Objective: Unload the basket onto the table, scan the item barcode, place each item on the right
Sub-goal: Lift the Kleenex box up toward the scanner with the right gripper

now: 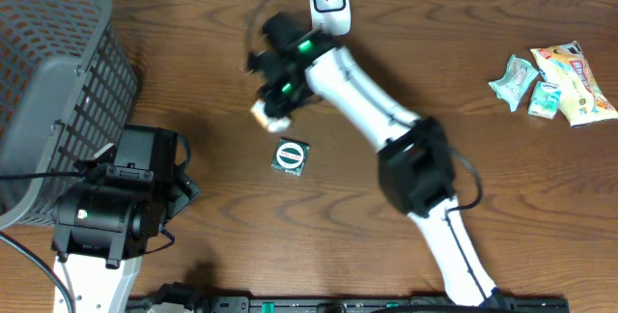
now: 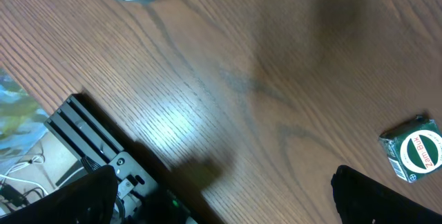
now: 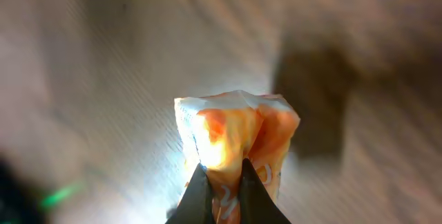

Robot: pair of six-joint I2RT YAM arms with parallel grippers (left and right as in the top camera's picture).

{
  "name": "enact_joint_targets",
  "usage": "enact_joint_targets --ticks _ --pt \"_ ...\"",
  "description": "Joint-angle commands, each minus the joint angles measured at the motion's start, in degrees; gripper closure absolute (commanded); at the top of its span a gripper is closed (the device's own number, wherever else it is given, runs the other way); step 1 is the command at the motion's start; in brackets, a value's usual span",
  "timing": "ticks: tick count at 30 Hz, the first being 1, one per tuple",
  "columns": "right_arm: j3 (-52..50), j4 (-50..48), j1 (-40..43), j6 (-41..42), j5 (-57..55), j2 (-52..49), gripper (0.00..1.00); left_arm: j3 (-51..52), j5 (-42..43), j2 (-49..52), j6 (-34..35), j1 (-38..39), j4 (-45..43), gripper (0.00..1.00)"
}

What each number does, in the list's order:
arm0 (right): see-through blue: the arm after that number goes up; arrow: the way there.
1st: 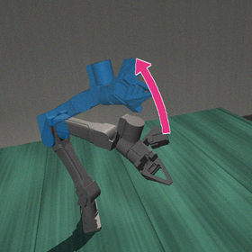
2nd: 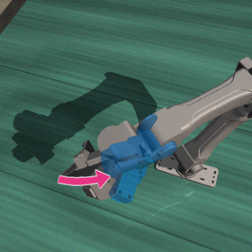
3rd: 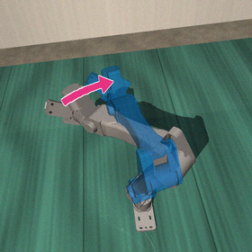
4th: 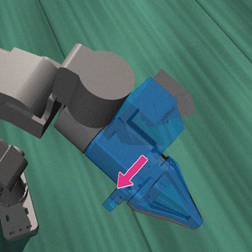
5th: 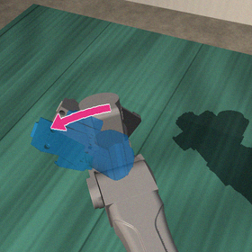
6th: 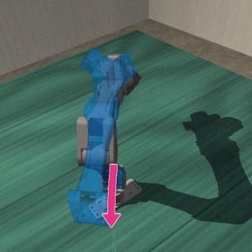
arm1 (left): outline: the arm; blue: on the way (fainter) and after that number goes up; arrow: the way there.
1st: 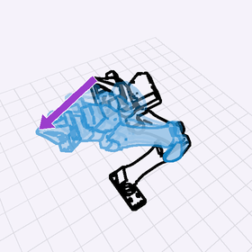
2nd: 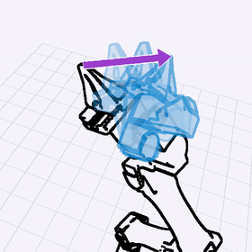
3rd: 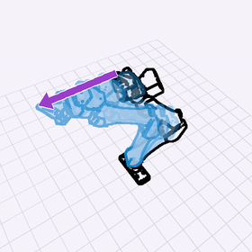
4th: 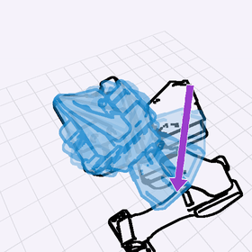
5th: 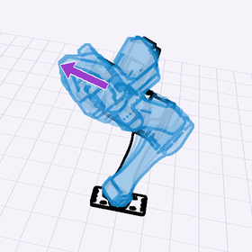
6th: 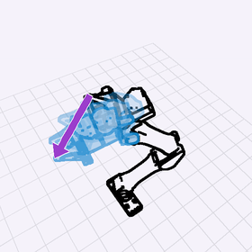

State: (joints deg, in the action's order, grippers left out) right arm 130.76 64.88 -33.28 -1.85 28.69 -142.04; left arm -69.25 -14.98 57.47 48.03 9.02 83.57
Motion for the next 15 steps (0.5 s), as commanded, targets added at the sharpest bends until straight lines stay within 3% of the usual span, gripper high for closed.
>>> enact_joint_targets --ticks 1,7,15 --pt "0.2 0.8 5.7 0.2 15.1 1.6 0.99 -1.1 -0.9 -0.3 0.5 -0.2 0.2 0.02" --pt "-5.7 2.8 13.4 -6.2 27.9 1.5 0.99 -1.1 -0.9 -0.3 0.5 -0.2 0.2 0.02" --pt "-18.8 0.1 20.3 -6.2 26.5 1.5 0.99 -1.1 -0.9 -0.3 0.5 -0.2 0.2 0.02"
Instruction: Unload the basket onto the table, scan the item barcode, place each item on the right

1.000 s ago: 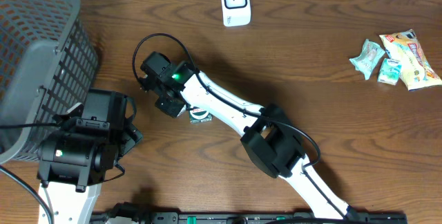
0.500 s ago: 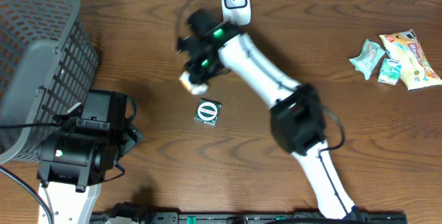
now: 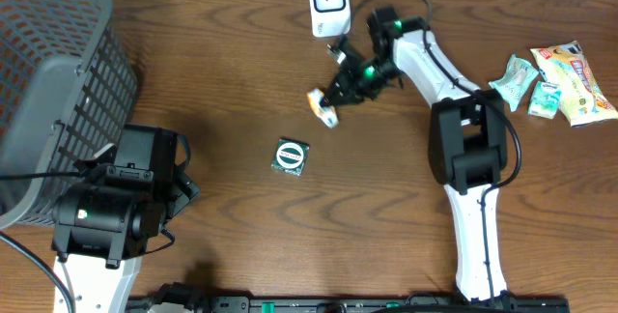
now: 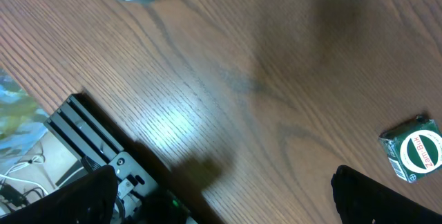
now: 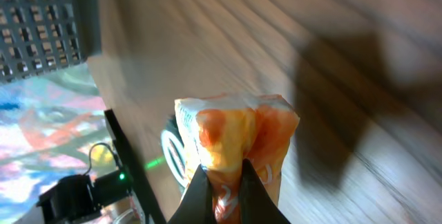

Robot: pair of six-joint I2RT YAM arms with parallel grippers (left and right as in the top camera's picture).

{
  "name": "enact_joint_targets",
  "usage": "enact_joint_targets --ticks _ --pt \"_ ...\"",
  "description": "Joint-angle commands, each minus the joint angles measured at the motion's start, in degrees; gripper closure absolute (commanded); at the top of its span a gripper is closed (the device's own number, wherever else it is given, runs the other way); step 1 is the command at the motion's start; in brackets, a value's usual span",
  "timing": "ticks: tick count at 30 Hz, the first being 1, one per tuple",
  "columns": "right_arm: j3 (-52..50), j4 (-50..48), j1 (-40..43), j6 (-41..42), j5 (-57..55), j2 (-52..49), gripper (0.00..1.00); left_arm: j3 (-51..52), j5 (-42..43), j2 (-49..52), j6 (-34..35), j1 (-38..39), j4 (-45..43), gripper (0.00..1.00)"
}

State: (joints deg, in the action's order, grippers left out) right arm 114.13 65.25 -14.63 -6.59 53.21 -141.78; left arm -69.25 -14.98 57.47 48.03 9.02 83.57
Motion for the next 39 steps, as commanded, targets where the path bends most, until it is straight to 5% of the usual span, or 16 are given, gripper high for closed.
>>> enact_joint_targets --ticks 1,16,20,23,39 --pt "-2.9 0.1 2.4 -1.4 -0.4 1.3 0.99 -1.1 -0.9 -0.3 0.5 -0.2 0.2 0.03" --pt "-3.1 7.0 4.0 9.6 -31.2 11.8 0.76 -1.1 -0.9 -0.3 0.5 -0.2 0.2 0.02" --pt "-3.1 9.2 2.1 9.1 -31.3 16.3 0.51 -1.1 -0.9 -0.3 0.5 -0.2 0.2 0.03" --pt "-3.1 9.0 -0.2 7.9 -32.0 18.2 0.01 -1.1 -0.9 -0.3 0.5 -0.2 0.2 0.02" --pt "-3.4 3.6 -5.6 10.6 -42.6 17.0 0.01 -1.1 -0.9 -0.3 0.5 -0.2 0.2 0.03"
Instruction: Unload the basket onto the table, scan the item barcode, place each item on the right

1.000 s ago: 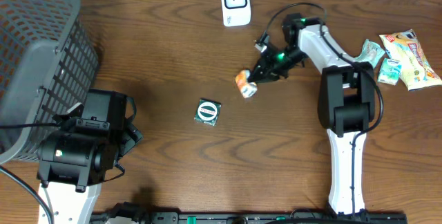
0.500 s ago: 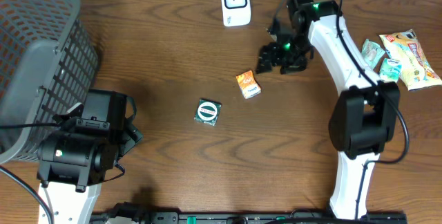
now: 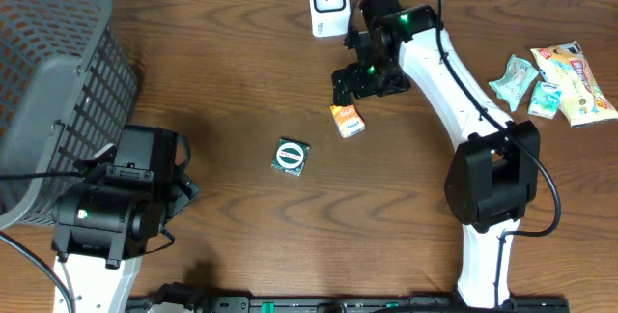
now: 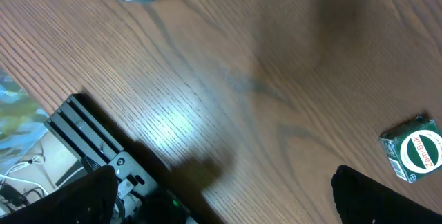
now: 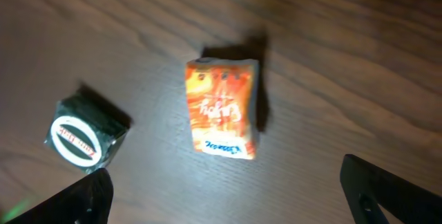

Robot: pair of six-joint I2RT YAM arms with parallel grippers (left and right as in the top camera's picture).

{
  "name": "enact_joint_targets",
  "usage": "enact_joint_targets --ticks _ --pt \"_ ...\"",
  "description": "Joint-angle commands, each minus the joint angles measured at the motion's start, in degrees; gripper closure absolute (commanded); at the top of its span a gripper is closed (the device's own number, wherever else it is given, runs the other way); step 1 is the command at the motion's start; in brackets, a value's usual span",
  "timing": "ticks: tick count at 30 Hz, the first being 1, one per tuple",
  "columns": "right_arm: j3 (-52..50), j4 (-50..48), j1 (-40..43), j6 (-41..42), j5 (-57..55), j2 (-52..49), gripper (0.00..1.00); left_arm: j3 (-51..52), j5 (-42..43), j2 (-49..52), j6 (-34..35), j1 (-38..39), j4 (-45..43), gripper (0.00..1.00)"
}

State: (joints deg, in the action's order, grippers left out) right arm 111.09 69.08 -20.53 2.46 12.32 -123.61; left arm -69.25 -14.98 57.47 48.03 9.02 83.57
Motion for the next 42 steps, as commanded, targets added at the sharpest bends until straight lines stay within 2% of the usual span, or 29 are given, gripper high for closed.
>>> enact_joint_targets --ticks 1,10,11,13,14,23,30,38,42 --pt "-0.5 -0.3 0.3 1.6 -1.7 -1.2 0.01 -1.1 -0.9 -0.3 0.5 -0.2 0.2 0.02" --pt "-5.7 -6.4 0.3 1.6 0.5 -2.4 0.01 -1.1 -0.9 -0.3 0.5 -0.2 0.2 0.02" --pt "-6.5 -7.5 0.4 1.6 0.5 -2.4 0.05 -1.1 -0.9 -0.3 0.5 -0.2 0.2 0.02" --pt "-8.4 -9.6 0.7 1.6 0.8 -2.4 0.28 -1.1 -0.9 -0.3 0.5 -0.2 0.2 0.02" --pt "-9.2 -10.4 0.9 1.6 1.4 -2.4 0.36 -1.1 -0.9 -0.3 0.5 -0.2 0.2 0.02" --pt "-15.2 -18.6 3.7 0.0 13.9 -2.4 0.43 -1.1 -0.9 -0.3 0.5 -0.2 0.2 0.02" --pt "-16.4 -19.4 3.6 -1.4 14.2 -2.4 0.50 -1.1 -0.9 -0.3 0.5 -0.2 0.2 0.02" --pt "-19.6 -21.4 3.3 -1.7 14.2 -2.4 0.51 -1.1 -0.9 -0.3 0.5 -0.2 0.2 0.02" --pt "-21.8 -23.6 3.2 -1.9 14.2 -2.4 0.56 -1.1 -0.9 -0.3 0.5 -0.2 0.2 0.02"
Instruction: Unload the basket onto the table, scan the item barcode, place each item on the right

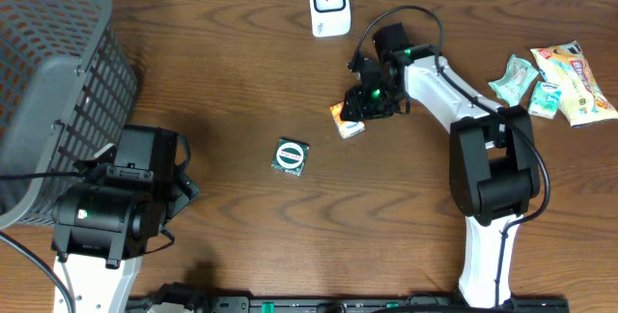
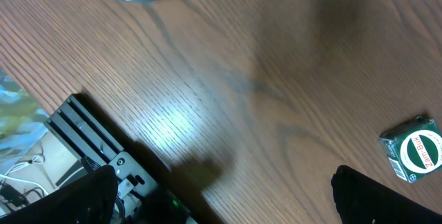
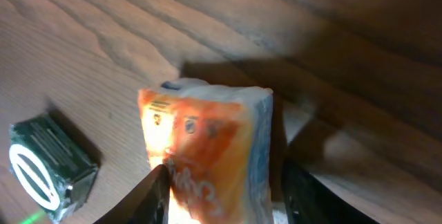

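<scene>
The orange snack packet [image 1: 345, 122] lies flat on the wooden table, below and to the right of the white barcode scanner [image 1: 328, 4]. My right gripper [image 1: 363, 107] is low over it. In the right wrist view the packet [image 3: 207, 134] sits between the two dark fingers [image 3: 153, 191], which stand apart on either side of it; the left finger touches it and a gap shows at the right one. My left gripper [image 2: 222, 180] stays open near the table's front left, holding nothing.
A green square packet with a round white label [image 1: 290, 156] lies left of the orange one. A grey mesh basket [image 1: 53, 81] stands at the far left. Several snack packets [image 1: 552, 81] lie at the far right. A dark rail [image 2: 103, 148] runs along the front edge.
My right gripper was open high above the orange packet. It is now down at the table with its fingers on either side of the packet. The packet and left arm have not moved.
My right gripper was shut on the orange packet, holding it left of and below the scanner, then a little to the right of that. Later the packet lay on the table with the gripper open above it. Now the open fingers straddle it.
</scene>
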Robot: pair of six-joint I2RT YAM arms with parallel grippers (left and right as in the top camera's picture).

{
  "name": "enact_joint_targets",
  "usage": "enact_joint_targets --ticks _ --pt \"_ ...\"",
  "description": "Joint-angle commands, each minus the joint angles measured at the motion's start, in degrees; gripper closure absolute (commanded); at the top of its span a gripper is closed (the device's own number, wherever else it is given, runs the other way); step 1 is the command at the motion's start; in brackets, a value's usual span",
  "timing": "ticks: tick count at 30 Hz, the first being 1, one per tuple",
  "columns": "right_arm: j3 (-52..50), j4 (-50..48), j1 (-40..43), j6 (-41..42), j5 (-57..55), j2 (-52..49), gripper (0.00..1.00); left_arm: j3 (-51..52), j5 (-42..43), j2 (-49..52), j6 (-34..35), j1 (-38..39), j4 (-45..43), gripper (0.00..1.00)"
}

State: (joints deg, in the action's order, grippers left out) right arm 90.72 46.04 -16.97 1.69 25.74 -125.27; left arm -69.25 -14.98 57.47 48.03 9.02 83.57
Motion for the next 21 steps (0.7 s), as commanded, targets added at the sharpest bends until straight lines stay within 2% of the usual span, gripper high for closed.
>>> enact_joint_targets --ticks 1,4,5,8,14,21 --pt "-1.7 -0.7 -0.3 -1.6 0.7 -0.8 0.59 -1.1 -0.9 -0.3 0.5 -0.2 0.2 0.02" --pt "-1.8 -0.6 -0.3 -1.8 0.3 -0.8 0.72 -1.1 -0.9 -0.3 0.5 -0.2 0.2 0.02" --pt "-1.8 -0.6 -0.3 -1.8 0.3 -0.8 0.81 -1.1 -0.9 -0.3 0.5 -0.2 0.2 0.02" --pt "-1.8 -0.6 -0.3 -1.7 0.3 -0.8 0.99 -1.1 -0.9 -0.3 0.5 -0.2 0.2 0.02" --pt "-1.8 -0.7 -0.1 -1.7 4.0 -0.8 0.99 -1.1 -0.9 -0.3 0.5 -0.2 0.2 0.02" --pt "-1.6 -0.4 2.9 -4.7 21.2 -0.7 0.99 -1.1 -0.9 -0.3 0.5 -0.2 0.2 0.02"
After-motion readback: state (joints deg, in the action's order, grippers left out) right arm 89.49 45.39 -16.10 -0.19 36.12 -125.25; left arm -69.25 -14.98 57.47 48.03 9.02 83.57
